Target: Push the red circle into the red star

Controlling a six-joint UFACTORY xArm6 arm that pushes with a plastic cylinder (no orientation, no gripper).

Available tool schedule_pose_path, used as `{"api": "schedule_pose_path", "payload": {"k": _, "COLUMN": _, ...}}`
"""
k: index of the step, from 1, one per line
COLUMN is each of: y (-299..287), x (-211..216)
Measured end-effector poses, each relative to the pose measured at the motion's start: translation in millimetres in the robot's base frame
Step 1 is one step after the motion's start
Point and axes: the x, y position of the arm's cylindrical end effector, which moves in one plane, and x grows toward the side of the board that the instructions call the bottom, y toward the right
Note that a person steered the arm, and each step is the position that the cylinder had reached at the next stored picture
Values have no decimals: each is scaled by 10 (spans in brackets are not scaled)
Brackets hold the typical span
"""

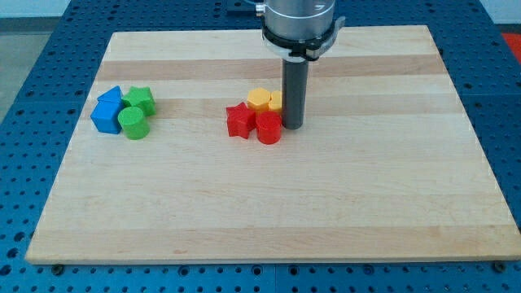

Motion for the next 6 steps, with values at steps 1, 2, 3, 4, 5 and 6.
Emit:
{"api": "schedule_pose_path", "payload": {"k": 1, "y": 174, "x": 0}}
{"api": "schedule_pose_path", "payload": {"k": 2, "y": 323, "x": 186}}
{"api": "schedule_pose_path", "payload": {"k": 3, "y": 132, "x": 381}}
{"api": "schedule_pose_path", "payload": {"k": 4, "y": -123, "x": 278}}
{"api": "schedule_pose_path", "payload": {"k": 5, "y": -287, "x": 154}}
{"api": "schedule_pose_path", "payload": {"k": 6, "y": -276, "x": 174}}
